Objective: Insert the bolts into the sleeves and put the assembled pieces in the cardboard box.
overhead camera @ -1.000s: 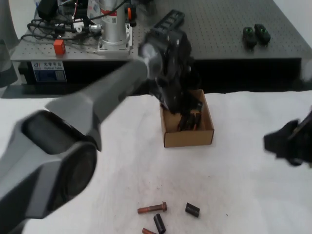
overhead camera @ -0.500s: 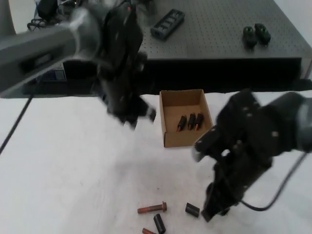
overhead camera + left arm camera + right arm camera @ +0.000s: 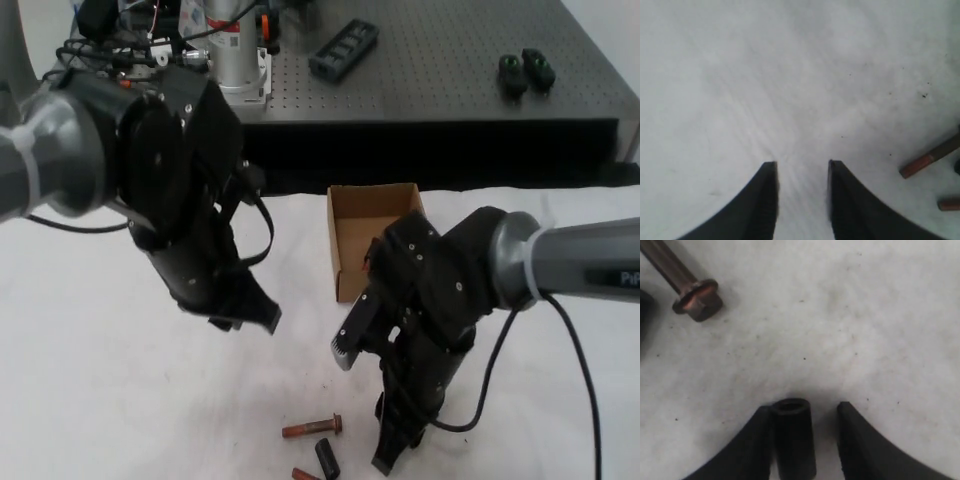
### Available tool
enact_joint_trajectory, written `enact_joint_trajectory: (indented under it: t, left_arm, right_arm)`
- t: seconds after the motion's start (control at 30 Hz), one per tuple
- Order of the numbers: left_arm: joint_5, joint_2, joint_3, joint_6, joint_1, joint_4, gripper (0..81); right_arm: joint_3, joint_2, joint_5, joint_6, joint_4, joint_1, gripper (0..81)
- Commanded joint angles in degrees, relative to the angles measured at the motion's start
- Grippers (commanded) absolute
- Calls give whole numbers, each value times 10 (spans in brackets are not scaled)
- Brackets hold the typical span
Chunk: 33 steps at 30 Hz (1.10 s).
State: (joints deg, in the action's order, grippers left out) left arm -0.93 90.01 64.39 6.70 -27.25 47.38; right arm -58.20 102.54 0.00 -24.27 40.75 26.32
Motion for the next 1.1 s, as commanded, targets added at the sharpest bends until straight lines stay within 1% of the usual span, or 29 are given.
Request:
enact_joint_trajectory:
  t: [0.0,0.03,0.07,0.13,0.2,0.23,0.27,0.4,0.43,0.53,0.6,0.77,0.8,0.83,0.9,0.93,1.07]
  left_arm:
    - [-5,-7,1,13,-1,-6,246]
    - [9,-7,1,17,-1,-8,246]
    - [22,-7,1,24,-1,-12,246]
    - [69,-7,1,45,-1,-25,246]
    - [123,-7,1,62,-1,-41,246]
    - [146,-6,1,67,-1,-52,246]
    - [164,-4,1,75,-1,-61,246]
    - [178,14,3,111,-8,-86,294]
    - [184,22,5,122,-12,-85,302]
    - [183,53,17,165,-34,-82,306]
    - [179,78,30,196,-50,-79,306]
    - [177,123,53,270,-93,-66,306]
    - [172,130,55,278,-102,-66,306]
    - [151,135,57,288,-110,-67,305]
    - [89,148,58,316,-123,-71,302]
    - [69,154,58,329,-125,-71,302]
    - [63,174,58,340,-129,-71,302]
  right_arm:
    - [-9,16,25,-15,25,3,303]
    - [-9,15,25,-15,25,3,285]
    - [-9,15,25,-15,25,5,247]
    - [-9,14,31,-15,25,5,141]
    - [-9,11,41,-14,28,5,3]
    - [-9,9,46,-9,28,5,34]
    - [-9,6,46,-3,28,4,34]
    - [-6,-22,35,38,28,-14,34]
    - [-2,-35,21,43,28,-22,34]
    - [22,-82,-31,72,22,-42,34]
    - [46,-114,-50,83,23,-52,34]
    - [119,-211,-52,105,19,-63,34]
    - [133,-231,-52,106,15,-63,34]
    - [147,-250,-54,106,10,-63,34]
    - [166,-283,-54,120,4,-63,34]
    - [176,-301,-54,122,0,-63,34]
    - [203,-356,-54,132,-11,-63,34]
